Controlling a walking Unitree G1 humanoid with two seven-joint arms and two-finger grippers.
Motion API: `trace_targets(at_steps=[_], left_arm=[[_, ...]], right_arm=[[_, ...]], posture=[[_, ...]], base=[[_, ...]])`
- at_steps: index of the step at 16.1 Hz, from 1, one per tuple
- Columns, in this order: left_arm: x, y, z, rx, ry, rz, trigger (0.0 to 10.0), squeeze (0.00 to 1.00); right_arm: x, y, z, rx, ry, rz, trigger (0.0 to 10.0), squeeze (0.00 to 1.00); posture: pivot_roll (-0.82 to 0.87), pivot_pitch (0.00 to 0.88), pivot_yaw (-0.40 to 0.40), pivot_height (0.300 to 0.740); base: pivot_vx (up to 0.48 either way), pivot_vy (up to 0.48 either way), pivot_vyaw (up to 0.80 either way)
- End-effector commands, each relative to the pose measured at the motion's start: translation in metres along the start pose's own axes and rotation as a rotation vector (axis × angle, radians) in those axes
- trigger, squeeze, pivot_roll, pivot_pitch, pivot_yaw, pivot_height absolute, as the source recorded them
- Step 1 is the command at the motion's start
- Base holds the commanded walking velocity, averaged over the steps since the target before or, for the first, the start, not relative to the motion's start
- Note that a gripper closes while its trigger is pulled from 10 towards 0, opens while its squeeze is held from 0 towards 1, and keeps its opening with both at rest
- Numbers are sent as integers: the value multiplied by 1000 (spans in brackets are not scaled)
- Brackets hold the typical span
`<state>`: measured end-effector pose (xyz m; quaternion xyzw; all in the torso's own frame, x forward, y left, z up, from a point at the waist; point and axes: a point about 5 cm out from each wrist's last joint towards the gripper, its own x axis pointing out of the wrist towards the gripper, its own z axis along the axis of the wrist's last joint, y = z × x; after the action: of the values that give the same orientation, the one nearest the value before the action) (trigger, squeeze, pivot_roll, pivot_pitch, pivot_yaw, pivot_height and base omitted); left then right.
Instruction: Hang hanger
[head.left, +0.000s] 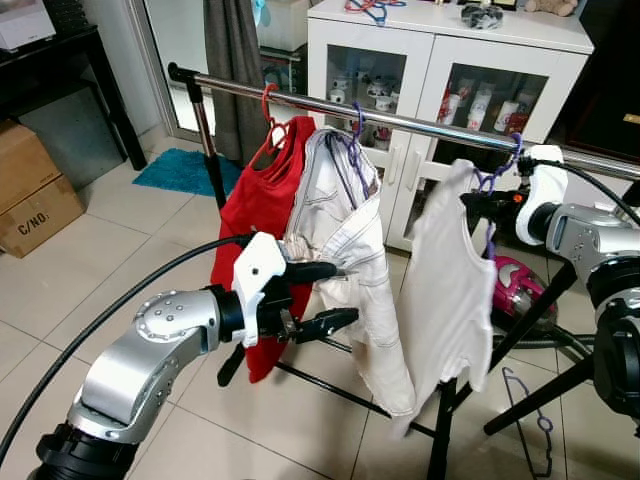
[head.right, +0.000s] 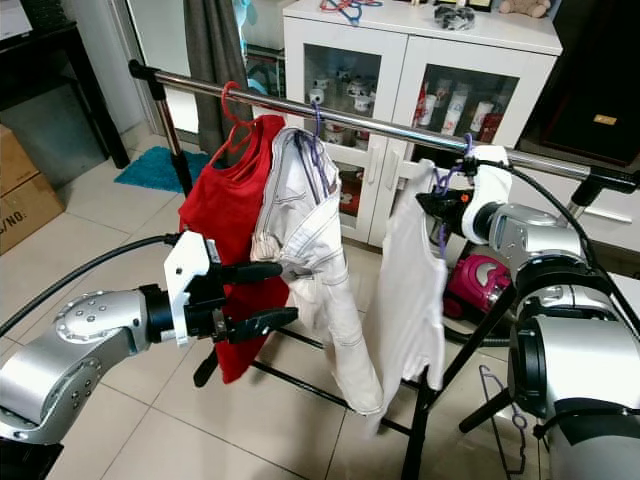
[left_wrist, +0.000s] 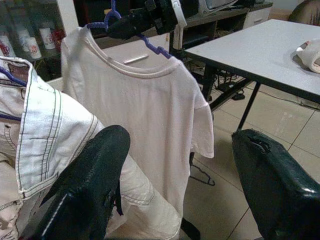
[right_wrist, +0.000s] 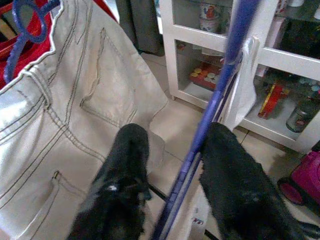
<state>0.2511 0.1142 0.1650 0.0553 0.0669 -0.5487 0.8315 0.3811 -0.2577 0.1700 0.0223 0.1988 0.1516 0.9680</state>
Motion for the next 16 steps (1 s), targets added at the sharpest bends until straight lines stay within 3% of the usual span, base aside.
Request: trace_targets(at_steps=[1, 7, 10, 16], left_arm=[[1, 3, 3, 22, 3, 2, 10000, 0], [2, 4, 3, 31, 5, -2, 10000, 0], [3, 5, 3, 38, 10, -6, 10000, 0], [4, 9, 4, 48, 8, 10, 10000, 0]], right_arm=[[2, 3, 7, -1, -22, -1, 0, 0], [2, 2, 5, -8, -26, -16, 0, 0], [1, -1, 5, -54, -24, -48, 0, 0], [0, 0, 11, -69, -87, -26, 0, 0]], posture=[[89, 0, -2, 740], [90, 0, 7, 740], [88, 0, 12, 740], [86, 0, 15, 740]], base=[[0, 0, 0], [0, 0, 0], [0, 0, 0], [0, 0, 0]])
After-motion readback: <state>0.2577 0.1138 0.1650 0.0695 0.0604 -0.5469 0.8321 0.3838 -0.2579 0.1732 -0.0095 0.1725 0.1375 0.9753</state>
